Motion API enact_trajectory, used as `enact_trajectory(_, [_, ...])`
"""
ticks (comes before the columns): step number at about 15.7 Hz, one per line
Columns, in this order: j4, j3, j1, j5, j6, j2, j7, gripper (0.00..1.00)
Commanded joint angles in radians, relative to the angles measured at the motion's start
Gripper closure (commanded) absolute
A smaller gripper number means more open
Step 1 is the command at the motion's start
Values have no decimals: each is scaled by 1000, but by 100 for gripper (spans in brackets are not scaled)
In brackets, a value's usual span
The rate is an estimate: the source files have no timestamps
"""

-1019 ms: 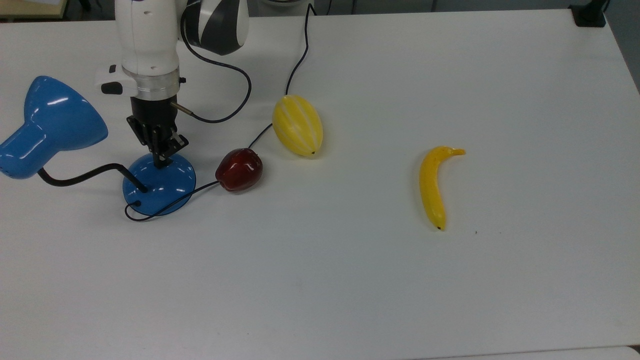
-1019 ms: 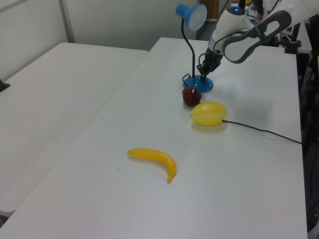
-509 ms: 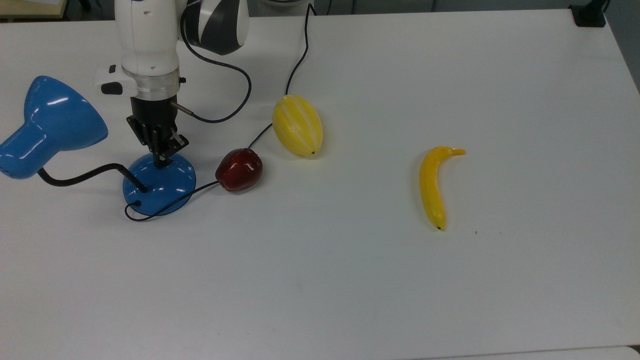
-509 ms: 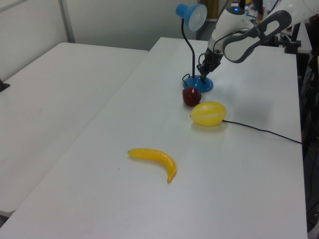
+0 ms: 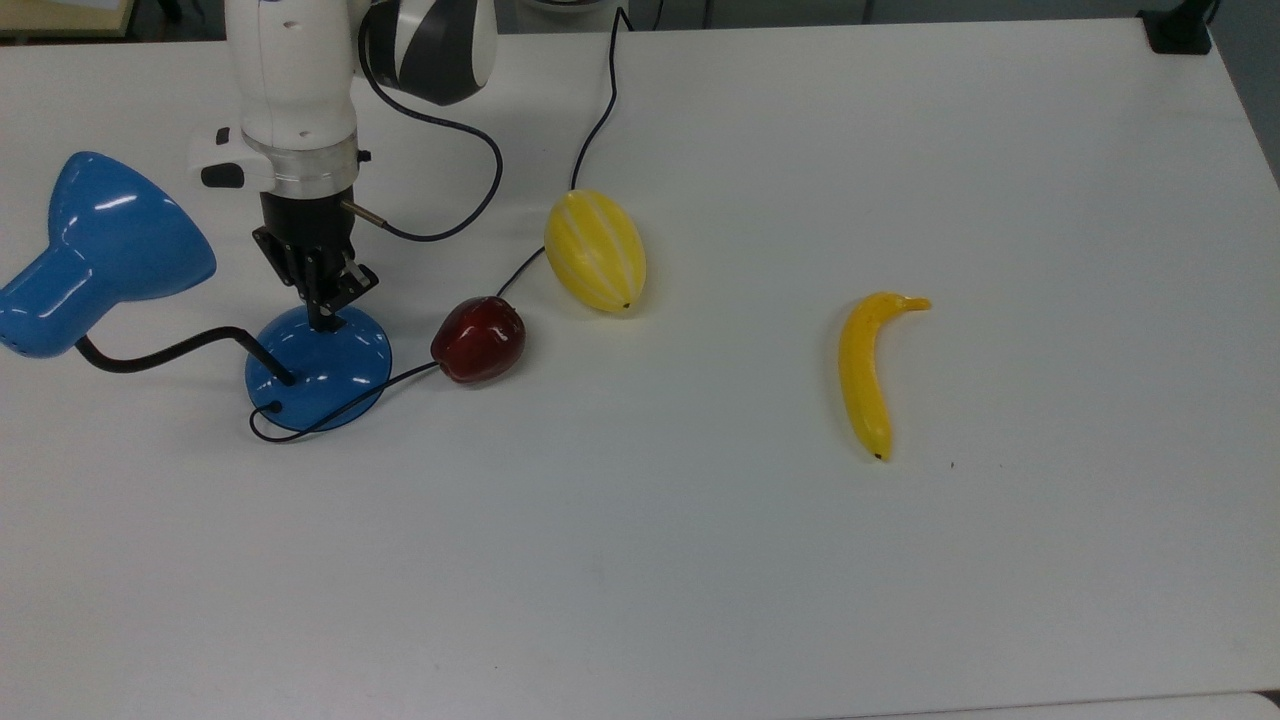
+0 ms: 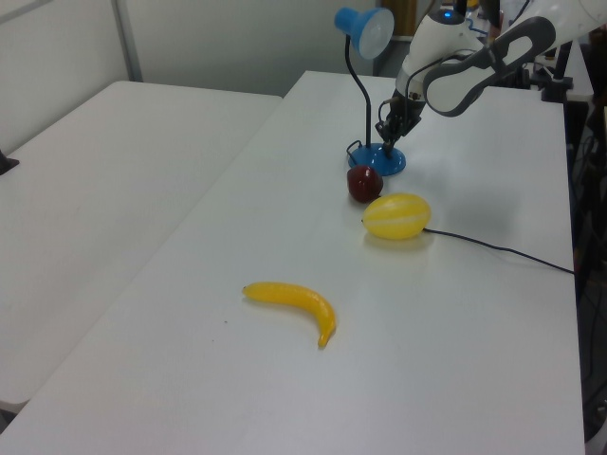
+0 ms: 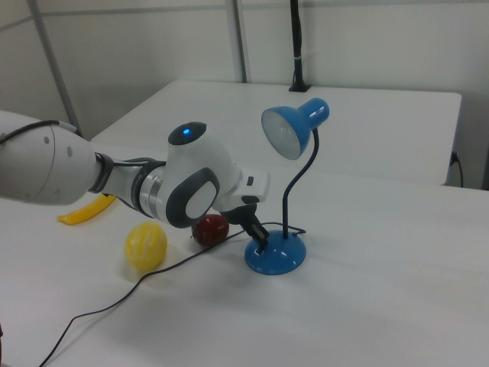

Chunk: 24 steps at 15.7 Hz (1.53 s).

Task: Turn on desk lamp
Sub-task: 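Press down on the lamp base switch with the gripper fingers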

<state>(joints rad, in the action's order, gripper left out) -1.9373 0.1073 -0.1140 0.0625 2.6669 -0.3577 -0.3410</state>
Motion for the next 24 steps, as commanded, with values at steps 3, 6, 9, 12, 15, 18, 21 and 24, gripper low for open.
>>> enact_trajectory(3, [-8,5,7,17,-44,20,13,100])
enact_trajectory(6, [-6,5,7,17,-41,13,10,100])
enact_trajectory(9, [-3,5,4,16,-35,5,4,100])
enact_trajectory(12, [18,5,4,16,-35,-15,0,100])
enact_trajectory(15, [21,5,4,16,-30,-23,0,100])
enact_trajectory(18, [67,5,2,13,-32,-61,-4,100])
enact_trajectory(21, [77,5,2,13,-32,-72,-4,100])
enact_trajectory(24, [70,5,2,16,-36,-66,0,100])
